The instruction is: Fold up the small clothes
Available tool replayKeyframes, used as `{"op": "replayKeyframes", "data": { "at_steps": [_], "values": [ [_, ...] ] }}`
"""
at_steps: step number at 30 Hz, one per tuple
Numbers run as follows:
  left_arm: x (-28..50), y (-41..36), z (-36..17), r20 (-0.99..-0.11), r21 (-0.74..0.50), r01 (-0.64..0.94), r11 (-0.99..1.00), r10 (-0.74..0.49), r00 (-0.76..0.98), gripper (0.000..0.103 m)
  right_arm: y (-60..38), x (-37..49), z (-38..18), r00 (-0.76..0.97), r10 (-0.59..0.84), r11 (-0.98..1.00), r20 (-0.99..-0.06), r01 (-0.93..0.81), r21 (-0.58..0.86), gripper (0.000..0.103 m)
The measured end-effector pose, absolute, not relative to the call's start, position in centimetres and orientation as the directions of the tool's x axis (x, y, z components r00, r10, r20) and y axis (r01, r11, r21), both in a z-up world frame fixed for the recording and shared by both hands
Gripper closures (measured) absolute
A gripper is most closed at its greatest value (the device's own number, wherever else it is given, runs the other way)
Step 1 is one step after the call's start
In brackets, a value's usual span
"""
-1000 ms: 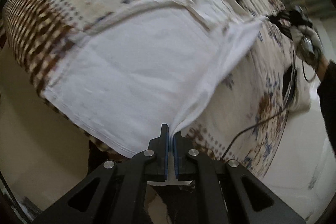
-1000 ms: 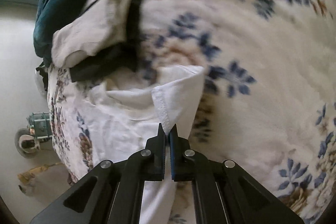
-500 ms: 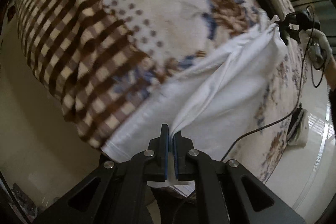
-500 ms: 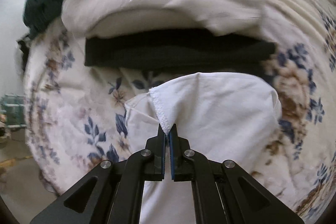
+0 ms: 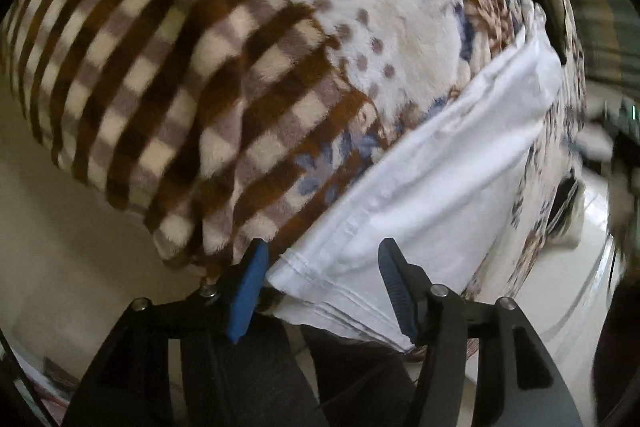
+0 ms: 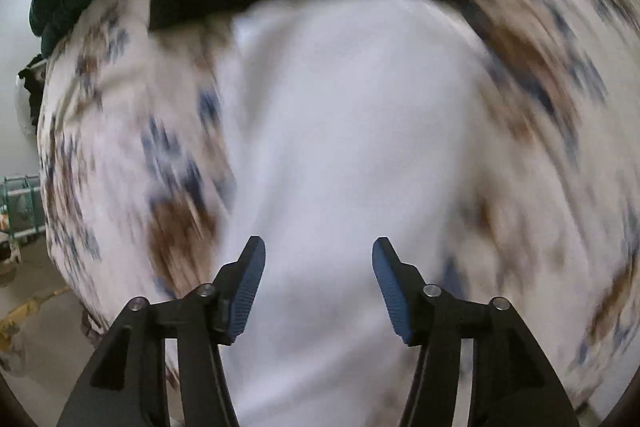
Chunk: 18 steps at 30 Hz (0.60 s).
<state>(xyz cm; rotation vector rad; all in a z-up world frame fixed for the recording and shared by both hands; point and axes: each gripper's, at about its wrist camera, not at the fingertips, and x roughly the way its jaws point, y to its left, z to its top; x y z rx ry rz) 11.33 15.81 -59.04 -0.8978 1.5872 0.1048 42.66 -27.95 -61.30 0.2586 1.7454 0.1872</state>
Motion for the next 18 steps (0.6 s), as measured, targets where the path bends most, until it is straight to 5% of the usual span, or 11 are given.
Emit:
{"op": "replayKeyframes", "data": {
  "at_steps": [7,9,11,13,15,18],
  "values": [
    [13.9,13.8,-60.1,-0.909,-0.352,-0.472,0.809,-0.415,-0.033,0.054,-31.1,21.3,-67.2,-0.431,0.373,0.924,-0.822,0.258,0.284,0.045],
    [14.5,13.0,-59.6,-0.915,-0.349,-0.456,0.819,-0.404,-0.024,0.102,-30.8,17.1,-68.4,-0.447,0.418,0.901,-0.791,0.315,0.299,0.045],
    [14.9,12.1,-58.8,-0.920,-0.345,-0.452,0.823,-0.392,-0.009,0.102,-30.5,14.8,-68.8,-0.442,0.431,0.894,-0.787,0.327,0.306,0.045],
    [14.8,11.8,-57.7,-0.921,-0.352,-0.466,0.812,-0.388,0.019,0.102,-29.9,13.0,-68.8,-0.424,0.438,0.890,-0.793,0.326,0.318,0.059],
    [14.4,11.7,-56.9,-0.919,-0.358,-0.491,0.794,-0.393,0.035,0.102,-29.5,11.8,-68.4,-0.413,0.422,0.899,-0.807,0.303,0.315,0.097],
    [13.6,12.1,-56.0,-0.900,-0.397,-0.542,0.741,-0.431,0.070,0.102,-30.1,10.7,-66.9,-0.354,0.409,0.905,-0.841,0.277,0.323,0.101]
  ]
}}
